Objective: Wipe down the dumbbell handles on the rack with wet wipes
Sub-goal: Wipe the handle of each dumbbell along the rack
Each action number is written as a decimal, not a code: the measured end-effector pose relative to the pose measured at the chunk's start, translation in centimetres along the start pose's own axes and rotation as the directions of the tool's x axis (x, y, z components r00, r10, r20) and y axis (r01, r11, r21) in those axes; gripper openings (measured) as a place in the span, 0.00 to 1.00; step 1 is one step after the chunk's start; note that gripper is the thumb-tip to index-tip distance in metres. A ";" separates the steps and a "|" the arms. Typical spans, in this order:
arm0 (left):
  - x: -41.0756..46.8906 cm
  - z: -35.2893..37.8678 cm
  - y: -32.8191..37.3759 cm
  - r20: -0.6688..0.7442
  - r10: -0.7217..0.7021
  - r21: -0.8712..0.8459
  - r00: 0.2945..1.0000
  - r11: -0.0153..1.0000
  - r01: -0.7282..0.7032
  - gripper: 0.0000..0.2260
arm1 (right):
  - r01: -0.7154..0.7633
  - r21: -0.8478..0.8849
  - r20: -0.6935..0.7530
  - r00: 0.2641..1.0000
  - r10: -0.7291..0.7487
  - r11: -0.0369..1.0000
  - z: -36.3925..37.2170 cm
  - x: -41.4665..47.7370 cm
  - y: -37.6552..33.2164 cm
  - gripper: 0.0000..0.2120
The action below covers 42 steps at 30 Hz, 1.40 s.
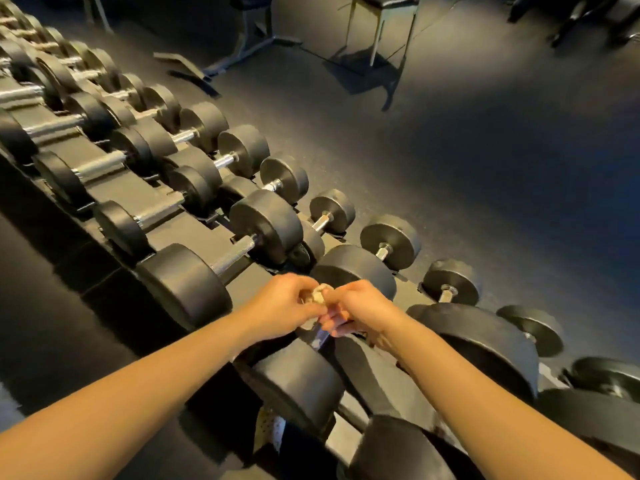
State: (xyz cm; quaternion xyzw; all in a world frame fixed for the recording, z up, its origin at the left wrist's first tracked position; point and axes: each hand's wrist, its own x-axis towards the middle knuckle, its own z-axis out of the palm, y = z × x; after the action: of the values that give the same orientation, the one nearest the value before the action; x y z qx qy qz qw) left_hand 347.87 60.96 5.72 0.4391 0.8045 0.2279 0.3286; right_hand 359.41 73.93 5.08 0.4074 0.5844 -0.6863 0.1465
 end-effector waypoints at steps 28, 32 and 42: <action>7.2 4.9 -1.9 0.038 0.222 0.179 0.974 0.958 -0.225 0.13 | 0.065 -0.392 -0.726 0.591 -0.352 0.918 -4.2 9.5 -0.5 0.16; 7.4 5.2 -3.3 -0.073 0.011 0.005 0.997 1.000 -0.011 0.19 | 0.065 -0.390 -0.735 0.579 -0.353 0.918 -4.2 9.6 -0.4 0.15; 9.0 5.7 -4.4 0.721 -0.274 -0.609 0.636 0.186 0.771 0.10 | 0.072 -0.399 -0.739 0.566 -0.367 0.914 -4.4 9.7 -0.2 0.15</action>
State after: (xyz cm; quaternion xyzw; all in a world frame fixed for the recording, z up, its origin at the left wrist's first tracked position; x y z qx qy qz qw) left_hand 346.00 66.81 -4.03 -0.0850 0.5485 0.3730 0.7435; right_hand 354.88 80.69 -1.80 0.5643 0.7379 -0.3364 -0.1545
